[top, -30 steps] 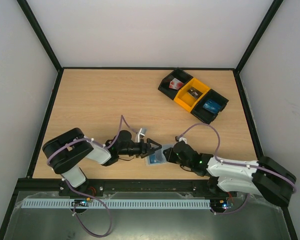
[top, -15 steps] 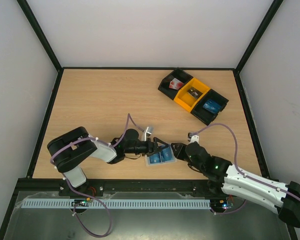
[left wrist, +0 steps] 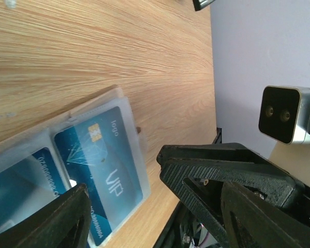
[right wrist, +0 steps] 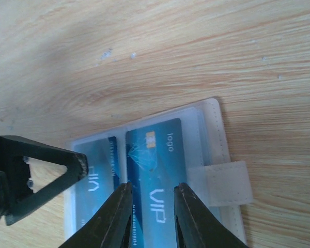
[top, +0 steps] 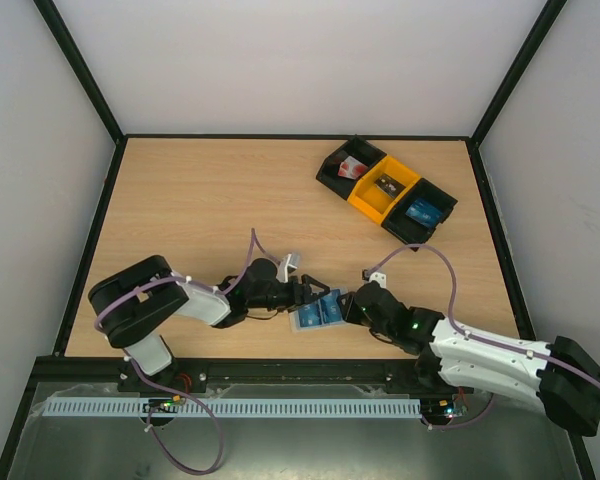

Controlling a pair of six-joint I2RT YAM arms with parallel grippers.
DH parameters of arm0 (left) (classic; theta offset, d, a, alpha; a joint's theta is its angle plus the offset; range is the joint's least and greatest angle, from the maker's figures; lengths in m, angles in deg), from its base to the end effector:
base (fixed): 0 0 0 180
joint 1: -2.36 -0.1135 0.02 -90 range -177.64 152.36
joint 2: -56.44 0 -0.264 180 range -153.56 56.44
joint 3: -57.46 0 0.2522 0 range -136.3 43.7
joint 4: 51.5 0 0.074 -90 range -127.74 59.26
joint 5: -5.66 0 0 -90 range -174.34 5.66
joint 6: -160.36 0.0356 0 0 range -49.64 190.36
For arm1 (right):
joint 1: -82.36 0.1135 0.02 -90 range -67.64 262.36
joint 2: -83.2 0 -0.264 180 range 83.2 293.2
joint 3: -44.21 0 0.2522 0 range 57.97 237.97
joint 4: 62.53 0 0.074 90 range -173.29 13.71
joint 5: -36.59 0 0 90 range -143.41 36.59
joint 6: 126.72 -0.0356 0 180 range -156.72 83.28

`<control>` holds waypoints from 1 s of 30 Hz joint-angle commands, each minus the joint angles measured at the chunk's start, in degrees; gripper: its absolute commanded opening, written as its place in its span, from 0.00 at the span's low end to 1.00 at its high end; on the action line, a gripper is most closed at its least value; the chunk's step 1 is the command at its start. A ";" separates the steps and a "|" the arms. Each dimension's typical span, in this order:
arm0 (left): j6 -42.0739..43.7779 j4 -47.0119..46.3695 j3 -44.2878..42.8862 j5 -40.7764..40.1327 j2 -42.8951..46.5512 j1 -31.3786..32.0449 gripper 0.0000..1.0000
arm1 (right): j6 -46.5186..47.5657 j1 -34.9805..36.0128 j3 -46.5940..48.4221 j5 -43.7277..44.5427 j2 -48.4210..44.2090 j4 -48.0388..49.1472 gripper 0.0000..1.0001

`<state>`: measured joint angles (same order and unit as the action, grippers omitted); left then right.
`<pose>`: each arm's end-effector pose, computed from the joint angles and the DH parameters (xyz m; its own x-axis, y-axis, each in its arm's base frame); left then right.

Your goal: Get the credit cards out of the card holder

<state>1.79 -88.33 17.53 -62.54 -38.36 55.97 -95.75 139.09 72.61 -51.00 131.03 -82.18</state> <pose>0.1608 -0.2405 0.1372 -0.9579 -0.1571 -0.2403 0.1786 0.3295 -0.9271 0.0921 0.1377 0.1562 -0.8789 0.2221 -0.4222 -0.1241 0.7480 0.6520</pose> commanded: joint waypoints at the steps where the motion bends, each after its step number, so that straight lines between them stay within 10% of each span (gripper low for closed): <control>1: 0.02 -1.67 1.19 -1.65 -2.46 -0.51 0.70 | 1.19 0.23 1.34 1.41 3.54 2.13 0.23; 30: 0.33 -3.48 -0.26 -1.25 -8.70 -0.78 0.50 | -1.18 0.18 -6.60 -1.66 10.75 10.38 0.11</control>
<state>1.02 -91.82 18.01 -63.37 -45.23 55.31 -96.21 139.07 67.93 -51.78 140.56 -70.70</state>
